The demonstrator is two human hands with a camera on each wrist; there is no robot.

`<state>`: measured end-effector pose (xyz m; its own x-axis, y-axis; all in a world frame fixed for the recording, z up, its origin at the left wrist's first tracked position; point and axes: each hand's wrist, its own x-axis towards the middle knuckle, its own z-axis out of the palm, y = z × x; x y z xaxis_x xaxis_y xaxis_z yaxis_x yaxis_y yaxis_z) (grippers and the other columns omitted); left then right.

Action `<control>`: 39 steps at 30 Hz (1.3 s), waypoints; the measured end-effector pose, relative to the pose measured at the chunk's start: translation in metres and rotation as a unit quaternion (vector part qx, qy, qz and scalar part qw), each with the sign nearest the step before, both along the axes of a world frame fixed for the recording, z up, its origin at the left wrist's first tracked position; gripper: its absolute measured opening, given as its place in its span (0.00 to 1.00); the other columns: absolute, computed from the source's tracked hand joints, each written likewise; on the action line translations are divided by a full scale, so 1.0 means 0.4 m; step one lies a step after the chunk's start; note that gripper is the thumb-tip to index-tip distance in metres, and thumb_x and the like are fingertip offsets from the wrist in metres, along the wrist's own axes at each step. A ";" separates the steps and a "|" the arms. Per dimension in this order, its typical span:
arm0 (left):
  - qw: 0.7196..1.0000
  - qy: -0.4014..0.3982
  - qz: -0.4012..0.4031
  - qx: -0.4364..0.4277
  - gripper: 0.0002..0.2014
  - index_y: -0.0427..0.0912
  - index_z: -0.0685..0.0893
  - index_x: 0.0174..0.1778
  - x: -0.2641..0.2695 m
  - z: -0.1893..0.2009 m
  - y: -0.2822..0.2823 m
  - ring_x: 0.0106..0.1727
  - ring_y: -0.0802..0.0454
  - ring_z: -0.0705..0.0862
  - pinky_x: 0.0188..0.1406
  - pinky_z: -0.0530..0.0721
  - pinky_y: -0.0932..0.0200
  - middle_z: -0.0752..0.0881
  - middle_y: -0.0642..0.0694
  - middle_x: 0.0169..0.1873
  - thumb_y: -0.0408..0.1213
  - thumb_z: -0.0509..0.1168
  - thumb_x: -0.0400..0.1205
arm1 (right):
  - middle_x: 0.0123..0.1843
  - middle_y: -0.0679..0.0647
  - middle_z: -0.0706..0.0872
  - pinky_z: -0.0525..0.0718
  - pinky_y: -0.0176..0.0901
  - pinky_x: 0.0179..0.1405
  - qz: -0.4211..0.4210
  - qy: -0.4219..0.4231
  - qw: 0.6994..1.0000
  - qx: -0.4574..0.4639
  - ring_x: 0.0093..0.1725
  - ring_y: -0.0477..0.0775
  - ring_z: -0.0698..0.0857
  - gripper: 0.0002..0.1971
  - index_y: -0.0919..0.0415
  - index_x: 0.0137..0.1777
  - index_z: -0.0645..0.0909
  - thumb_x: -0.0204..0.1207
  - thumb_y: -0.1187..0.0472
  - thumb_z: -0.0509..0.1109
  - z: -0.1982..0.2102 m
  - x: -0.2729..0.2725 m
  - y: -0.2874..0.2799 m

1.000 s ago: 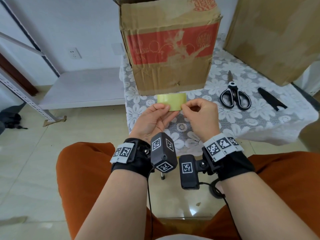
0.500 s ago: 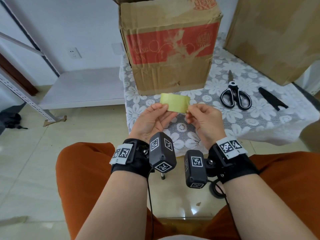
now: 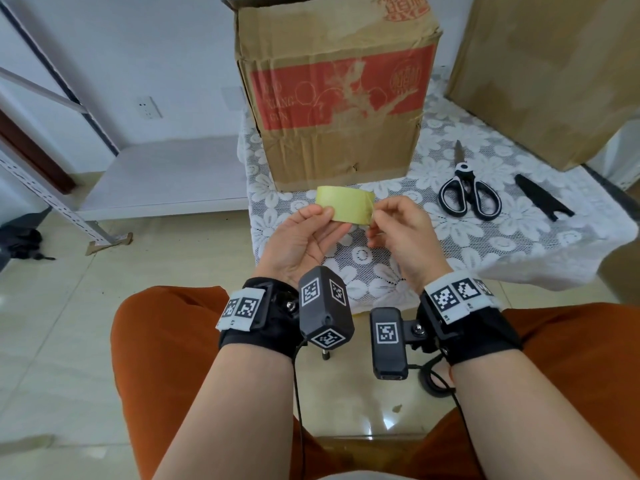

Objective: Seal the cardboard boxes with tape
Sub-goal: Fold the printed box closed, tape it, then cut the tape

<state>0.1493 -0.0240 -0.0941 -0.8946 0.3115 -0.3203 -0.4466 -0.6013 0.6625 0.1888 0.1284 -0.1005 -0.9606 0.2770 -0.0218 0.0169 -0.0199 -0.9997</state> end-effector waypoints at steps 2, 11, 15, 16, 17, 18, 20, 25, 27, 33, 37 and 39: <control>1.000 0.004 0.013 -0.005 0.09 0.35 0.82 0.38 0.001 0.004 0.000 0.39 0.44 0.92 0.42 0.92 0.52 0.89 0.35 0.38 0.20 0.63 0.81 | 0.40 0.57 0.82 0.84 0.47 0.41 0.001 -0.006 0.997 0.077 0.36 0.50 0.82 0.04 0.66 0.50 0.78 0.81 0.67 0.63 0.004 -0.001 -0.001; 0.756 0.341 0.096 -0.551 0.09 0.53 0.87 0.49 -0.028 0.064 0.004 0.53 0.59 0.81 0.52 0.77 0.71 0.83 0.53 0.54 0.34 0.73 0.78 | 0.29 0.52 0.80 0.79 0.42 0.31 -0.008 0.004 0.992 0.125 0.28 0.46 0.76 0.08 0.62 0.34 0.81 0.75 0.68 0.69 0.058 -0.030 -0.003; 0.716 0.441 -0.022 -0.541 0.15 0.45 0.91 0.54 -0.032 0.092 0.001 0.55 0.64 0.83 0.57 0.77 0.77 0.87 0.51 0.59 0.24 0.64 0.80 | 0.26 0.51 0.79 0.72 0.38 0.22 0.018 -0.042 0.999 0.001 0.21 0.44 0.73 0.10 0.60 0.32 0.79 0.75 0.68 0.70 0.077 -0.043 -0.003; 0.703 0.452 -0.040 -0.548 0.15 0.45 0.90 0.56 -0.030 0.090 0.000 0.58 0.66 0.82 0.62 0.76 0.76 0.86 0.52 0.62 0.26 0.65 0.79 | 0.24 0.50 0.78 0.70 0.37 0.22 0.020 -0.050 0.998 -0.023 0.21 0.44 0.72 0.11 0.60 0.32 0.79 0.76 0.68 0.70 0.076 -0.045 -0.005; 0.691 0.461 -0.048 -0.555 0.15 0.45 0.90 0.58 -0.028 0.086 0.000 0.62 0.67 0.80 0.67 0.73 0.73 0.86 0.52 0.64 0.29 0.69 0.78 | 0.22 0.49 0.76 0.68 0.36 0.22 0.020 -0.057 0.997 -0.050 0.21 0.44 0.71 0.11 0.61 0.32 0.78 0.76 0.68 0.69 0.073 -0.045 -0.007; 0.681 0.470 -0.049 -0.559 0.16 0.45 0.89 0.60 -0.026 0.079 0.002 0.67 0.67 0.78 0.71 0.70 0.71 0.85 0.52 0.66 0.33 0.73 0.76 | 0.20 0.48 0.75 0.67 0.37 0.22 0.016 -0.062 0.995 -0.081 0.21 0.45 0.69 0.11 0.61 0.33 0.77 0.76 0.68 0.69 0.069 -0.044 -0.010; 0.661 0.497 -0.036 -0.561 0.22 0.44 0.88 0.61 -0.024 0.064 0.007 0.73 0.60 0.75 0.76 0.67 0.66 0.85 0.50 0.66 0.41 0.79 0.72 | 0.21 0.49 0.72 0.65 0.36 0.22 0.006 -0.067 0.988 -0.141 0.22 0.45 0.67 0.10 0.62 0.33 0.76 0.75 0.70 0.68 0.065 -0.044 -0.019; 0.550 0.557 0.080 -0.617 0.12 0.43 0.93 0.49 -0.024 0.032 0.025 0.61 0.48 0.79 0.62 0.69 0.67 0.89 0.48 0.54 0.41 0.77 0.71 | 0.26 0.53 0.69 0.63 0.38 0.25 -0.011 -0.075 0.981 -0.180 0.23 0.46 0.65 0.10 0.60 0.32 0.74 0.72 0.71 0.66 0.068 -0.048 -0.050; 0.551 0.546 0.101 -0.623 0.11 0.43 0.93 0.48 -0.026 0.031 0.028 0.57 0.48 0.79 0.58 0.68 0.68 0.89 0.49 0.50 0.38 0.75 0.71 | 0.25 0.53 0.69 0.64 0.39 0.26 -0.015 -0.074 0.986 -0.150 0.24 0.47 0.66 0.10 0.59 0.32 0.74 0.71 0.70 0.67 0.066 -0.053 -0.057; 0.559 0.553 0.097 -0.610 0.08 0.39 0.93 0.46 -0.026 0.041 0.032 0.54 0.45 0.84 0.54 0.75 0.65 0.92 0.49 0.47 0.31 0.73 0.73 | 0.26 0.52 0.74 0.70 0.39 0.26 -0.013 -0.074 0.991 -0.110 0.25 0.47 0.72 0.10 0.61 0.34 0.76 0.76 0.69 0.67 0.073 -0.067 -0.069; 0.590 0.533 0.116 -0.594 0.08 0.38 0.93 0.50 -0.042 0.037 0.022 0.57 0.45 0.86 0.59 0.79 0.60 0.92 0.46 0.49 0.33 0.74 0.76 | 0.29 0.54 0.78 0.75 0.40 0.29 0.034 -0.063 0.990 -0.119 0.29 0.49 0.76 0.09 0.65 0.38 0.81 0.79 0.69 0.63 0.093 -0.065 -0.059; 0.607 0.521 0.117 -0.589 0.10 0.38 0.92 0.53 -0.049 0.033 0.015 0.60 0.45 0.86 0.63 0.82 0.54 0.92 0.45 0.52 0.34 0.74 0.77 | 0.33 0.57 0.80 0.79 0.40 0.32 0.052 -0.058 0.988 -0.135 0.31 0.50 0.79 0.11 0.68 0.40 0.83 0.81 0.69 0.61 0.105 -0.064 -0.052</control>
<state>0.1296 -0.0179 -0.0811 -0.7779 0.2403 0.5806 0.5901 0.5969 0.5436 0.1632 0.1078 -0.0584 -0.9705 0.1452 -0.1927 0.1468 -0.2782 -0.9492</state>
